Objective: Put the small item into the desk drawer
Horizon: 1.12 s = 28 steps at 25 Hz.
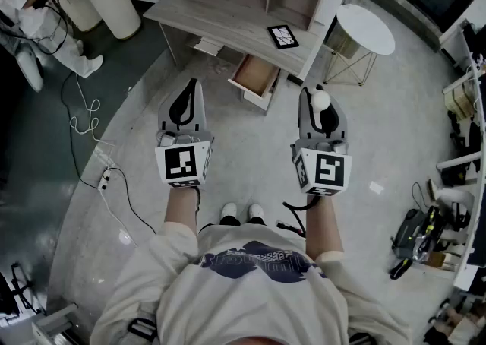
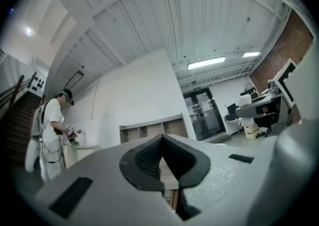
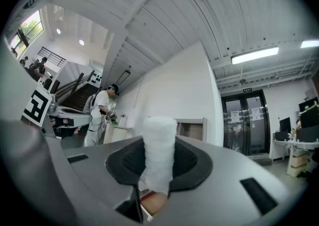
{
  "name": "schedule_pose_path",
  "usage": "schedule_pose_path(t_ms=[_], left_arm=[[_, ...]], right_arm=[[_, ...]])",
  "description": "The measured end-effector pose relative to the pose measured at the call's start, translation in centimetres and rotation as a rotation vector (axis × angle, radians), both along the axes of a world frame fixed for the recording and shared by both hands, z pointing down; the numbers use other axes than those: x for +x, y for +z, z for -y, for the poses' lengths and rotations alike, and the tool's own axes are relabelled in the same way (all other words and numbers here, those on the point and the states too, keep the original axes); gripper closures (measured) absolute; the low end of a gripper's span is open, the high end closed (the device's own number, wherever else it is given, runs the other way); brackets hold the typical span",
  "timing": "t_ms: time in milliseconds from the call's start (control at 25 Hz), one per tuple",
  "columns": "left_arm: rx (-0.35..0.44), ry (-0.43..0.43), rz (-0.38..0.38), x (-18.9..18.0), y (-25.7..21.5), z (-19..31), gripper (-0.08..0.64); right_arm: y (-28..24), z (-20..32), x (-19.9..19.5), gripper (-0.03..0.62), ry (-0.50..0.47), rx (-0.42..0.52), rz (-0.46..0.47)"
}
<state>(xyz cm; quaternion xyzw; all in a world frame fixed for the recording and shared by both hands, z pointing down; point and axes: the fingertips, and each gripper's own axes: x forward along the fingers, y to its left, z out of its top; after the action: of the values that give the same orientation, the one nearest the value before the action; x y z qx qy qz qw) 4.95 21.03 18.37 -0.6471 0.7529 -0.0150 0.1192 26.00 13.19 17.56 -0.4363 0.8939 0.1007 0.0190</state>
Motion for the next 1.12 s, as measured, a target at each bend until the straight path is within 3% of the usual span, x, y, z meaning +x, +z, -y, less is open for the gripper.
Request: schedule_pose_path(t_ms=[600,840,1120], left_arm=[[-0.011,-0.012,0.002,0.2,0.6,0.0,0.552],[-0.033,-0.026,-0.005,-0.1,1.1,-0.6,0.552],[-0.062,-0.048,-0.016,-0.5,1.6,-1.9,0.552]], right_arm=[[0.6,0.3,0.8,0.494,0.005,-0.001,-0.024],[0.6,0.0,1.2,0.485,-0.09,-0.056,0.054],[0.3,0.1,2.3,0.483,-0.122,-0.068,0.088]])
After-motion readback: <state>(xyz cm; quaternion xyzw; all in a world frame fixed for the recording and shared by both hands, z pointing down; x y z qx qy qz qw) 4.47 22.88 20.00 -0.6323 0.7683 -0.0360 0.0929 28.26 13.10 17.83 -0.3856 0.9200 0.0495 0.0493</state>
